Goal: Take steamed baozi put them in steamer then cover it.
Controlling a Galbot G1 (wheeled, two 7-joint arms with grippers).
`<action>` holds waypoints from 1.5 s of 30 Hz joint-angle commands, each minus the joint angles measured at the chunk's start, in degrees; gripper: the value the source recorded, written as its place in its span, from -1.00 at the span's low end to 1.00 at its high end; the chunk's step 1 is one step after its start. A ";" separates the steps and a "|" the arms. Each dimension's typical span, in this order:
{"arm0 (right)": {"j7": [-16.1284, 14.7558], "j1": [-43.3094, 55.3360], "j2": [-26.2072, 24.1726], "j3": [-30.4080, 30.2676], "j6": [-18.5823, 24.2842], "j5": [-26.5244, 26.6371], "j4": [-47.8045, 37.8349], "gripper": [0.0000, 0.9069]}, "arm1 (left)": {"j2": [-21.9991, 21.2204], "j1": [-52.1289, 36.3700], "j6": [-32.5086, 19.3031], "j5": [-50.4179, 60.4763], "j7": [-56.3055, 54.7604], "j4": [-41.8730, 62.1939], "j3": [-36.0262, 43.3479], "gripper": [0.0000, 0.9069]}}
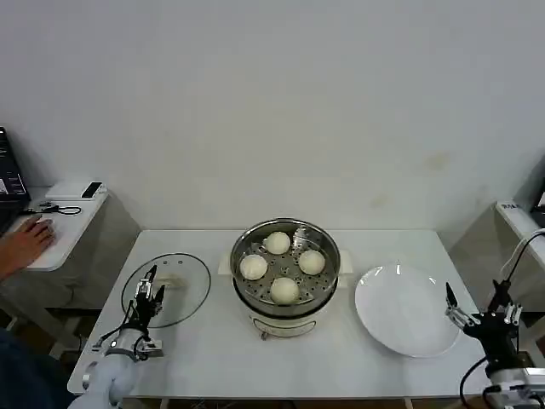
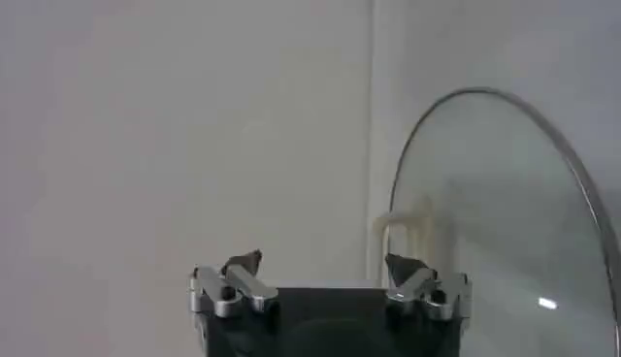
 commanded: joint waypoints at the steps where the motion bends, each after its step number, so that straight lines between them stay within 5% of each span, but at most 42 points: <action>1: -0.16 -1.92 1.32 0.69 0.76 -0.22 0.32 1.00 | 0.07 -5.75 -0.32 1.76 -0.58 7.05 1.05 1.00; 19: -0.45 -1.18 2.16 -0.18 1.21 -1.03 -1.38 1.00 | -1.04 -13.61 -1.36 3.81 -1.83 13.66 2.95 1.00; 22: -0.51 -1.07 2.25 -0.46 1.27 -1.13 -1.67 1.00 | -1.35 -14.20 -1.53 4.04 -1.71 14.17 3.01 -0.89; 23: -0.52 -1.01 2.30 -0.54 1.27 -1.22 -1.77 1.00 | -1.41 -14.17 -1.56 4.00 -1.66 14.24 3.08 -1.00; 40: -0.54 -0.31 2.16 -2.59 1.27 -2.30 -1.94 1.00 | -0.55 -5.32 -1.87 4.20 -1.53 4.30 0.08 -1.00; 45: -0.86 -0.52 1.32 -2.80 1.08 -2.25 -1.71 1.00 | 0.60 -0.43 3.54 2.89 -1.24 -5.78 -1.18 -1.00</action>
